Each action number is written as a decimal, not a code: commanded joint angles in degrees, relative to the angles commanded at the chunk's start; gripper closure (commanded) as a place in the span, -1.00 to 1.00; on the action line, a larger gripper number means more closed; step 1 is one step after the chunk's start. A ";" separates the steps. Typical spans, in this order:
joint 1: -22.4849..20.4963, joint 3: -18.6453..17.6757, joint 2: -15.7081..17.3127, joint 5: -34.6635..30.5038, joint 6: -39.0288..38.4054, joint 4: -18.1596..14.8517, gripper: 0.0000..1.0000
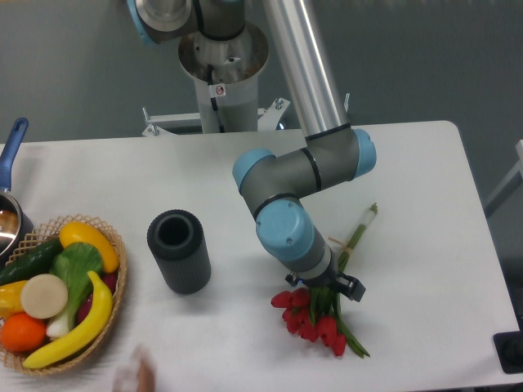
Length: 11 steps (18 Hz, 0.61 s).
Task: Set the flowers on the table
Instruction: 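Lower the tulips onto the table surface beside the black container, then open the gripper and lift it off the tulip stems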
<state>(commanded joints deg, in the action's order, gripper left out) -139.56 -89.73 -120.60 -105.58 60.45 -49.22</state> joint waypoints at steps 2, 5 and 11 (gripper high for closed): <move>-1.76 -0.18 3.16 3.95 2.29 0.00 -1.00; -5.54 0.08 6.50 9.14 2.48 -0.26 -1.00; -13.53 1.66 13.09 22.77 5.01 -5.16 -1.00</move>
<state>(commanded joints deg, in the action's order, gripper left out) -153.09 -88.07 -107.50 -82.81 65.46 -54.38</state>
